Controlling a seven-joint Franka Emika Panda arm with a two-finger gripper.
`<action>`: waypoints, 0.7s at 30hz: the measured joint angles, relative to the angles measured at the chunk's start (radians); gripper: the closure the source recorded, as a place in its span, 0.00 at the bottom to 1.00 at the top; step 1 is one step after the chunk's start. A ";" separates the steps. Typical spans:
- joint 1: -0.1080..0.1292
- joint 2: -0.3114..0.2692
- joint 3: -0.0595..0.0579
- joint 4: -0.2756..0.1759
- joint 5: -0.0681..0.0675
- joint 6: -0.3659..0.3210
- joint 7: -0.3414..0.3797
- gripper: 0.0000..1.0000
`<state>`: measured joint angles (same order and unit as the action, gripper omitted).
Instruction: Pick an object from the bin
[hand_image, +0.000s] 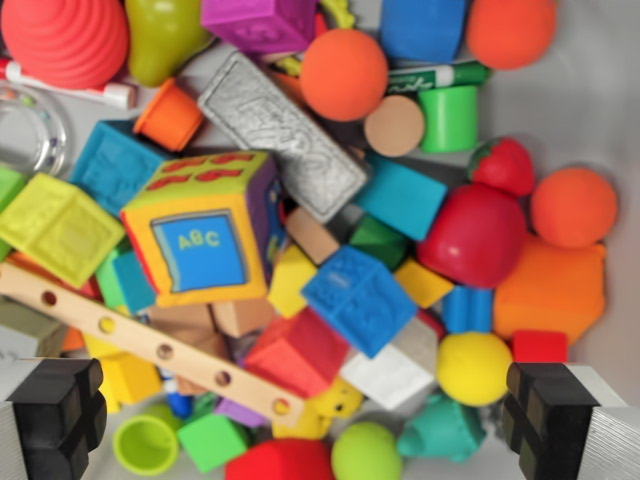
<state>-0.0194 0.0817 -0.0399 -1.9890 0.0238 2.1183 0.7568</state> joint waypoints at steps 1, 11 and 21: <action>0.002 0.001 0.001 -0.006 0.000 0.005 -0.006 0.00; 0.021 0.016 0.018 -0.056 -0.003 0.056 -0.065 0.00; 0.045 0.043 0.038 -0.105 -0.011 0.113 -0.132 0.00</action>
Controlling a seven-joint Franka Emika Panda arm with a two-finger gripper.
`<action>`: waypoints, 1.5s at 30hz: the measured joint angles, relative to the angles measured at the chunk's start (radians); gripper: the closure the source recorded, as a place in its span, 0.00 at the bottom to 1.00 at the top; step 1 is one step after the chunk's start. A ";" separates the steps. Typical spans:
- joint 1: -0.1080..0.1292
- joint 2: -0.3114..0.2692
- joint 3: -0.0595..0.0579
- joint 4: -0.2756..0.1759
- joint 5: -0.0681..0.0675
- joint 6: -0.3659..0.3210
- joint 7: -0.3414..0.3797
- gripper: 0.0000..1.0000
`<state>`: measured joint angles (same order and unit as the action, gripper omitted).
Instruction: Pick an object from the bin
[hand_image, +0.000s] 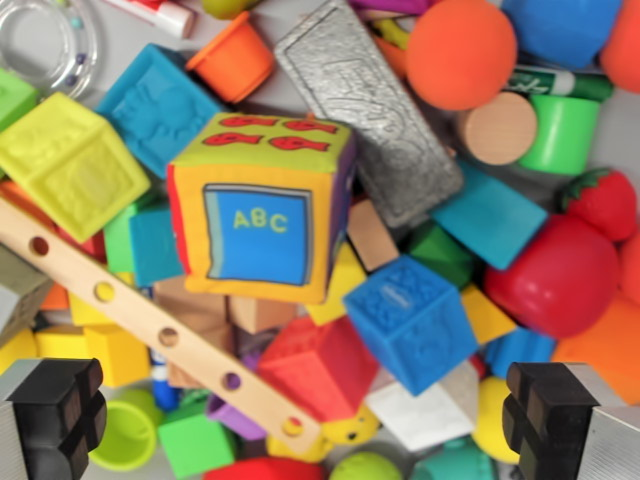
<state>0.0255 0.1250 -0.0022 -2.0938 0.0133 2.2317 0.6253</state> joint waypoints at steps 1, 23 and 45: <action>0.003 0.003 0.002 -0.005 -0.001 0.006 -0.007 0.00; 0.028 0.125 0.022 -0.071 -0.012 0.175 -0.073 0.00; 0.029 0.257 0.021 -0.083 -0.017 0.321 -0.073 0.00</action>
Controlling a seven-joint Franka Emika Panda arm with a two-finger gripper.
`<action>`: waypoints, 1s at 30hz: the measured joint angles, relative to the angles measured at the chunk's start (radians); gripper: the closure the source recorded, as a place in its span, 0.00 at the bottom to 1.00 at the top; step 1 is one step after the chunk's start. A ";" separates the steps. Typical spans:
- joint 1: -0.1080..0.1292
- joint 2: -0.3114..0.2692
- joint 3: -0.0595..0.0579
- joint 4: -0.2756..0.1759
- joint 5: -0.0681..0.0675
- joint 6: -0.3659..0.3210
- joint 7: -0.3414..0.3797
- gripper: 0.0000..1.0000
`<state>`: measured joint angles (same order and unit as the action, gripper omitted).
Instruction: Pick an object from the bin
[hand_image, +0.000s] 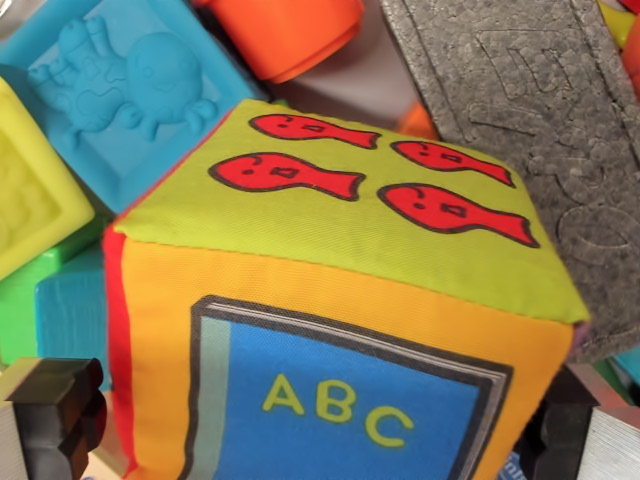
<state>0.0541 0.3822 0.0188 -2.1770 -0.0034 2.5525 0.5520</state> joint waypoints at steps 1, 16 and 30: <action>0.000 0.003 0.000 0.000 0.000 0.003 0.000 0.00; 0.001 0.013 0.000 0.000 0.000 0.015 0.000 1.00; 0.000 0.014 -0.001 0.000 0.000 0.015 0.000 1.00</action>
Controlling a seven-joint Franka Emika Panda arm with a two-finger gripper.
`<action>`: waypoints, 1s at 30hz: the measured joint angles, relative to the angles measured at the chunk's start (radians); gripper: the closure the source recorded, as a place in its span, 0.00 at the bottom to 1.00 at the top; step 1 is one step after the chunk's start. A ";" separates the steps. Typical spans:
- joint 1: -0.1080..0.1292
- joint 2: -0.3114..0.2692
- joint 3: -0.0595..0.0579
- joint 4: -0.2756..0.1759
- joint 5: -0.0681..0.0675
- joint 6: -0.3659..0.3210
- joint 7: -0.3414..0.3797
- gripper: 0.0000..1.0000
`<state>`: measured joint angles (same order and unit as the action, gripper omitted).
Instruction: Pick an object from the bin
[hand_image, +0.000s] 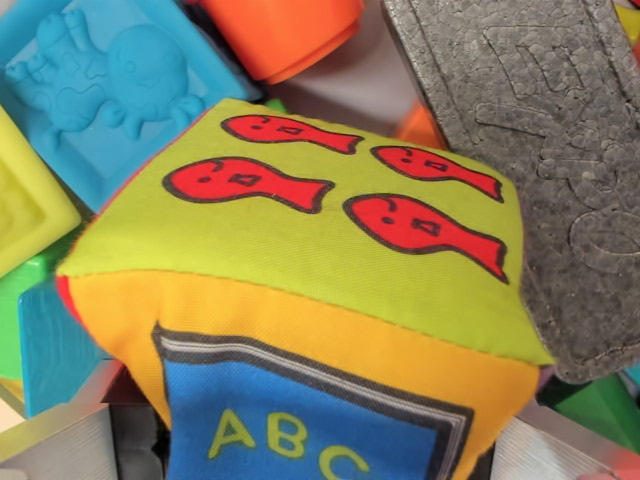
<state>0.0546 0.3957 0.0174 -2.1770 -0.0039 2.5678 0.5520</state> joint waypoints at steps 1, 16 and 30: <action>0.000 0.000 0.000 0.000 0.000 0.000 0.000 1.00; 0.000 -0.002 0.000 0.000 0.000 -0.002 0.000 1.00; 0.000 -0.056 0.000 0.000 0.000 -0.054 0.000 1.00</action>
<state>0.0543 0.3397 0.0175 -2.1768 -0.0039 2.5139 0.5520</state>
